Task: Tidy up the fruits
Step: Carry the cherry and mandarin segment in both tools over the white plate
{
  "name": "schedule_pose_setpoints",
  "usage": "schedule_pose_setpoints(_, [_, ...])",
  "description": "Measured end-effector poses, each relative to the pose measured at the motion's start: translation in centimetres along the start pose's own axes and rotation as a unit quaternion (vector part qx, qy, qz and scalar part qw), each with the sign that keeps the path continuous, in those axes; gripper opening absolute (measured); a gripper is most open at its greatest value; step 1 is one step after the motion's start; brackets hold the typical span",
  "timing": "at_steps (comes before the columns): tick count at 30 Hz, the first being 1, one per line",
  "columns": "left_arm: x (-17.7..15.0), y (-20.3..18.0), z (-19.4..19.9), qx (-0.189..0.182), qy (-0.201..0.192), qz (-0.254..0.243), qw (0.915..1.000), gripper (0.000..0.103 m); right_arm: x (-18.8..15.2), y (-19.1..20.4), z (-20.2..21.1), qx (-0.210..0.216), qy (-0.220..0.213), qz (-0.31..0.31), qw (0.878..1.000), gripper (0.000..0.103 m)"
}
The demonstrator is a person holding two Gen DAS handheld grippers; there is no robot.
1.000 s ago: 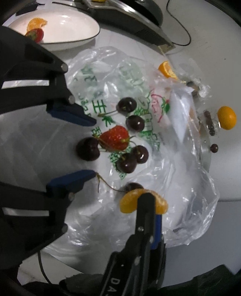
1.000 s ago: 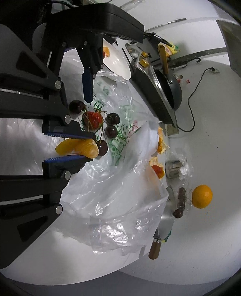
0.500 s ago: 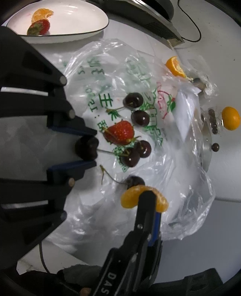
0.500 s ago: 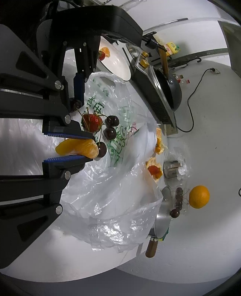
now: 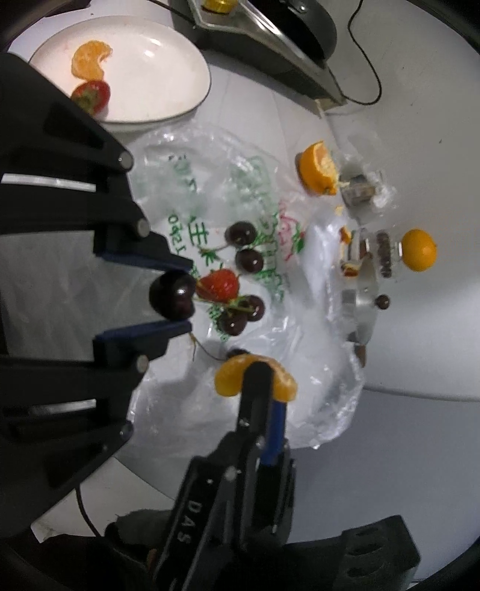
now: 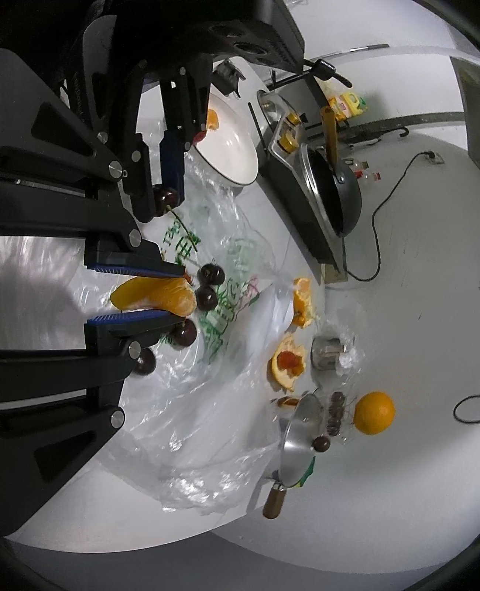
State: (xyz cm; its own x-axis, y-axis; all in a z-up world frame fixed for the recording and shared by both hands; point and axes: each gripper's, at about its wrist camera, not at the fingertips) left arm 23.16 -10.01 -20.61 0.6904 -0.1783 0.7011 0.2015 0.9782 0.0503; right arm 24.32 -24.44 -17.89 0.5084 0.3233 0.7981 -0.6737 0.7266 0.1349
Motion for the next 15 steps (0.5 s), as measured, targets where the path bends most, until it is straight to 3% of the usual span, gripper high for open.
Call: schedule_pose_setpoints(15, [-1.9, 5.8, 3.9, 0.024, -0.032, 0.03, 0.9988, 0.027, 2.4, 5.0, -1.4, 0.002, 0.004, 0.039, 0.999, 0.018])
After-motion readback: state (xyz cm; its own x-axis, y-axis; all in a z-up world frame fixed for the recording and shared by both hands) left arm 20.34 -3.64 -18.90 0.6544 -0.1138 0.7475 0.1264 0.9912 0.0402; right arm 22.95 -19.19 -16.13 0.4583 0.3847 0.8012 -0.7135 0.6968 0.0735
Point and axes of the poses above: each gripper's, at about its wrist camera, not at the fingertips, and z roughly against the way its jaws point, y to its left, x to its top, and after that the axes turned 7 degrees about x, right-handed
